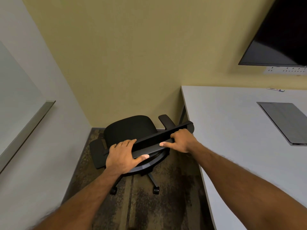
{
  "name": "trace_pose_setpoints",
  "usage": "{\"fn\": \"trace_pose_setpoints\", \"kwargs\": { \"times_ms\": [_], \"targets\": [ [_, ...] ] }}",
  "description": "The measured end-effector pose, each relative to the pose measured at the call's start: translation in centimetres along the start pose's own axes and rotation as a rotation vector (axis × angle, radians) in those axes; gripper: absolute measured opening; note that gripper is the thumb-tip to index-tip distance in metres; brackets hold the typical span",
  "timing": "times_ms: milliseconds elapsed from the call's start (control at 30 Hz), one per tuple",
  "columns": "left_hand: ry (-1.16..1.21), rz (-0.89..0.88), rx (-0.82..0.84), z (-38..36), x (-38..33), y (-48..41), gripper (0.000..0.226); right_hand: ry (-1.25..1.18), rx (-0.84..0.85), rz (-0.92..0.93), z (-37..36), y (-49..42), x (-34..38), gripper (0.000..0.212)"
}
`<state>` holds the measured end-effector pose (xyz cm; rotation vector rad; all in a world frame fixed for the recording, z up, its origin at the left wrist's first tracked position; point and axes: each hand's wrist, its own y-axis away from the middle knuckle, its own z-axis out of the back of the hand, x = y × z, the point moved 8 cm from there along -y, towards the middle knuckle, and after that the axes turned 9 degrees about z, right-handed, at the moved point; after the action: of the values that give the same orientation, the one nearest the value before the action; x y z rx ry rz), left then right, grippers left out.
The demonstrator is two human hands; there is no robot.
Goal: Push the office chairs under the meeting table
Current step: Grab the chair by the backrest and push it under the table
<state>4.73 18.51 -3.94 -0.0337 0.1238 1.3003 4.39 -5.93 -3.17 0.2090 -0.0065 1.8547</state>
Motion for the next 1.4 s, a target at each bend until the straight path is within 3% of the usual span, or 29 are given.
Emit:
{"fn": "trace_pose_setpoints", "kwargs": {
  "times_ms": [400, 733, 1200, 1400],
  "targets": [
    [-0.037, 0.014, 0.122, -0.1, 4.8, 0.6, 0.123, -0.019, -0.085, 0.064, -1.3, 2.5, 5.4, 0.081],
    [-0.046, -0.079, 0.093, -0.2, 4.1, 1.8, 0.121, -0.028, -0.139, 0.004, -2.3, 5.2, 6.2, 0.082],
    [-0.006, -0.348, 0.170, -0.4, 3.4, -1.0, 0.111, -0.130, -0.140, -0.192, -3.0, 9.5, 8.2, 0.086],
    [-0.031, -0.483, 0.200, -0.5, 2.4, -3.6, 0.110, -0.284, -0.222, -0.178, -3.1, 11.2, 9.3, 0.065]
  ]
}}
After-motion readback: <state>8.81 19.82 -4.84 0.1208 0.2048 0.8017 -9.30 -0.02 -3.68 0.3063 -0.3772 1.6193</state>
